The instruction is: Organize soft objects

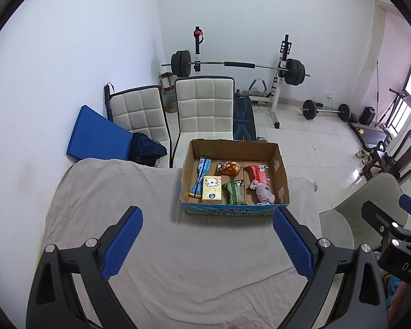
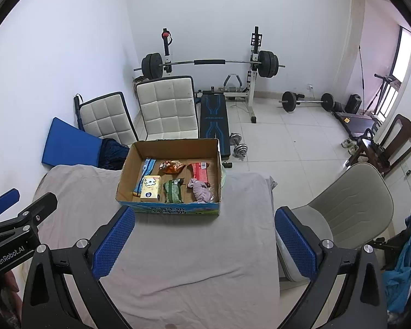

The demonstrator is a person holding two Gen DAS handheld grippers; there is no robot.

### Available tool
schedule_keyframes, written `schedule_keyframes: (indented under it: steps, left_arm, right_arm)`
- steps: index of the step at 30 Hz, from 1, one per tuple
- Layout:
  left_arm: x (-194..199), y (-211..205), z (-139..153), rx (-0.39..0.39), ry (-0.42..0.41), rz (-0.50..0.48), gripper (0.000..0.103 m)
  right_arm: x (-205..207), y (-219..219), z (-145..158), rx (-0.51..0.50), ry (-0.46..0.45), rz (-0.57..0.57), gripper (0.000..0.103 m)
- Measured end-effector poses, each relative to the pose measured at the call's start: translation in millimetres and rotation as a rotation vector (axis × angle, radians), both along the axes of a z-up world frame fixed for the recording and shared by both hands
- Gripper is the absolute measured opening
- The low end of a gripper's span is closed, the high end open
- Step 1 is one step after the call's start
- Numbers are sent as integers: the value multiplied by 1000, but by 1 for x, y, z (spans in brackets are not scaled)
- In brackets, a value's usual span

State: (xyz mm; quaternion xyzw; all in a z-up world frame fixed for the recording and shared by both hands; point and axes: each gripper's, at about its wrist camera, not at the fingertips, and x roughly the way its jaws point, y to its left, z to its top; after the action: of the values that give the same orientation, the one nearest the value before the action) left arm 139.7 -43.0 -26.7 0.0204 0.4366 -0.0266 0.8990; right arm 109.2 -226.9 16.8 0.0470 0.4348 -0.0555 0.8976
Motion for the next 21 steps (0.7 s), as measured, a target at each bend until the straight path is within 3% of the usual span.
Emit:
schedule_keyframes:
  steps: [21]
  left_arm:
    - [-2, -2, 7, -6, -16, 12, 97]
  right_arm:
    - [-4, -1, 1, 2, -5, 4, 103]
